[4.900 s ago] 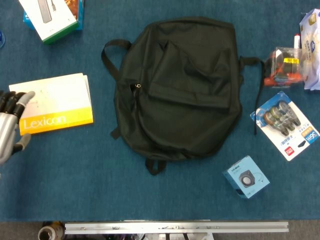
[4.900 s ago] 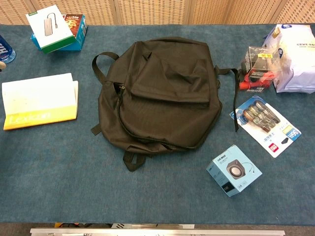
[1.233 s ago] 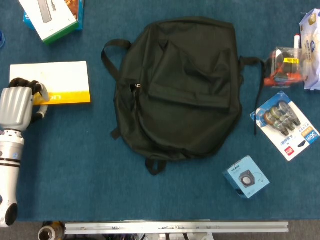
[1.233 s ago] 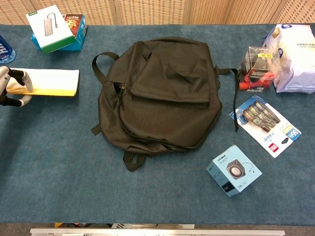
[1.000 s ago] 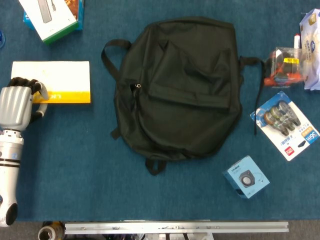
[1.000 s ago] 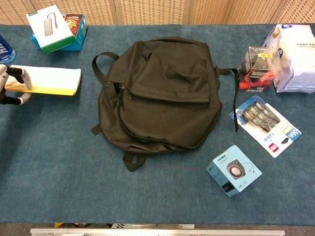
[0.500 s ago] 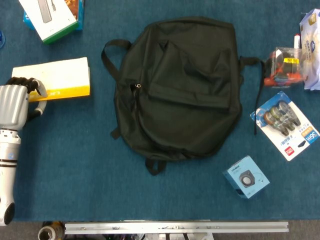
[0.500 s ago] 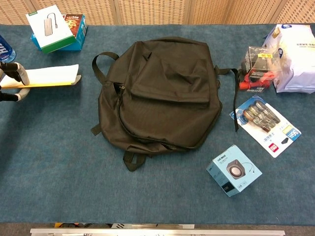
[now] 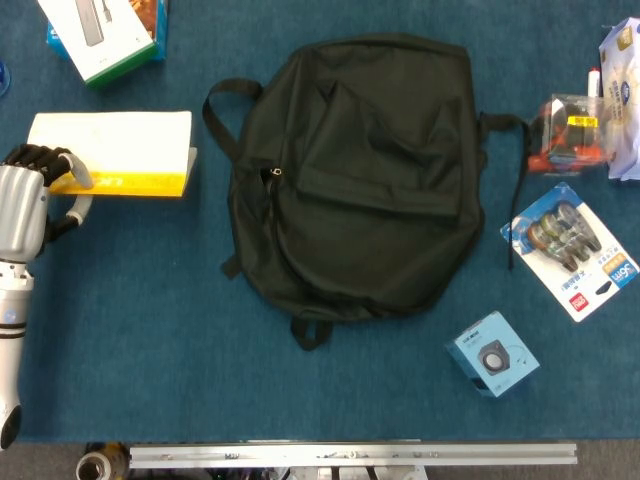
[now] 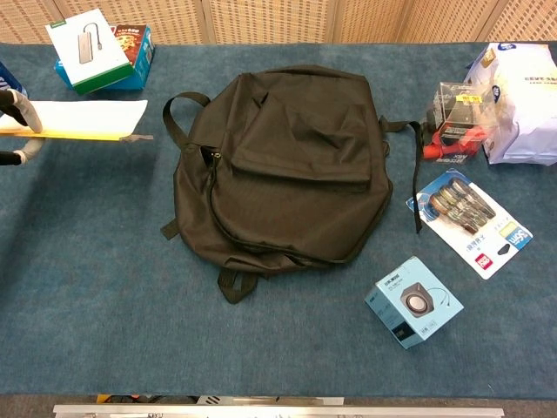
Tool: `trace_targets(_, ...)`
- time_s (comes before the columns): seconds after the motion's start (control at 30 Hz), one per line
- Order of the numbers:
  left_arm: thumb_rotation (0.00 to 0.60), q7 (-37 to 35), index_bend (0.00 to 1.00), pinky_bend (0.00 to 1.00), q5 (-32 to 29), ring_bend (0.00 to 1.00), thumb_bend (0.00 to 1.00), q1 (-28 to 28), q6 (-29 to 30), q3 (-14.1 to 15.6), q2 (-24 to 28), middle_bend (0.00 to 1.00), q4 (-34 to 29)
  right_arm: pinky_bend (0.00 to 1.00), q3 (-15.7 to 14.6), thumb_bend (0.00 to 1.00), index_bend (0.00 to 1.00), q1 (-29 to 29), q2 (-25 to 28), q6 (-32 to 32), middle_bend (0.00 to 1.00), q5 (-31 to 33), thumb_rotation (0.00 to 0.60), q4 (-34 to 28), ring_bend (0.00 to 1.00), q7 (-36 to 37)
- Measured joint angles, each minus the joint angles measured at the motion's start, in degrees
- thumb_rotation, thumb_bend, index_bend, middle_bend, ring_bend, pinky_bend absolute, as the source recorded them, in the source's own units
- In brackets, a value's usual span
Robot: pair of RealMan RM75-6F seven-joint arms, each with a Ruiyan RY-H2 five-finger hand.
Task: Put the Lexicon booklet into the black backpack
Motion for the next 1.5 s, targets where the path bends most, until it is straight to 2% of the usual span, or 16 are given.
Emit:
trace_targets(0.23, 0.6, -0.2, 0.64, 0.41, 1.6, 0.49, 0.32, 0.5, 3.1, 0.5, 2.0, 0.61, -3.8, 0.35, -0.4, 0.22, 0.29, 4.1, 0.6, -5.4, 0.38, -2.9, 0.6, -5.3, 0.28, -0.3)
trace_targets(0.43, 0.6, 1.2, 0.65, 0.41, 3.1, 0.49, 0.32, 0.9, 4.6, 1.3, 4.4, 0.61, -8.0, 0.38, -0.5, 0.2, 0.29, 9.1, -0.4, -13.4, 0.38, -3.2, 0.6, -10.8, 0.28, -0.7)
trace_targets(0.63, 0.6, 3.1, 0.65, 0.41, 4.4, 0.49, 0.32, 1.1, 5.6, 1.9, 6.8, 0.61, -11.7, 0.39, -0.2, 0.08, 0.29, 15.5, -4.0, -23.7, 0.38, 0.2, 0.6, -16.0, 0.28, -2.9)
trace_targets(0.8, 0.6, 4.3, 0.65, 0.41, 5.4, 0.49, 0.32, 1.5, 6.5, 2.5, 8.4, 0.62, -13.7, 0.39, 0.5, 0.01, 0.29, 20.3, -10.5, -28.8, 0.38, 7.0, 0.6, -18.2, 0.28, -9.1)
trace_targets(1.1, 0.6, 4.1, 0.65, 0.41, 5.9, 0.49, 0.32, 2.5, 7.7, 2.9, 9.8, 0.62, -14.6, 0.39, 0.8, 0.0, 0.29, 26.4, -21.8, -31.0, 0.38, 19.0, 0.6, -18.0, 0.28, -23.3)
trace_targets(1.27, 0.6, 3.8, 0.65, 0.41, 6.0, 0.49, 0.32, 2.8, 8.2, 2.9, 10.1, 0.62, -14.6, 0.39, 1.0, 0.0, 0.28, 29.8, -28.9, -29.0, 0.38, 25.6, 0.6, -15.8, 0.26, -31.0)
trace_targets(1.5, 0.6, 3.5, 0.65, 0.41, 6.2, 0.49, 0.32, 3.0, 8.4, 2.9, 10.1, 0.62, -14.3, 0.39, 0.6, 0.0, 0.27, 33.2, -35.9, -25.3, 0.36, 30.6, 0.6, -11.7, 0.25, -38.3)
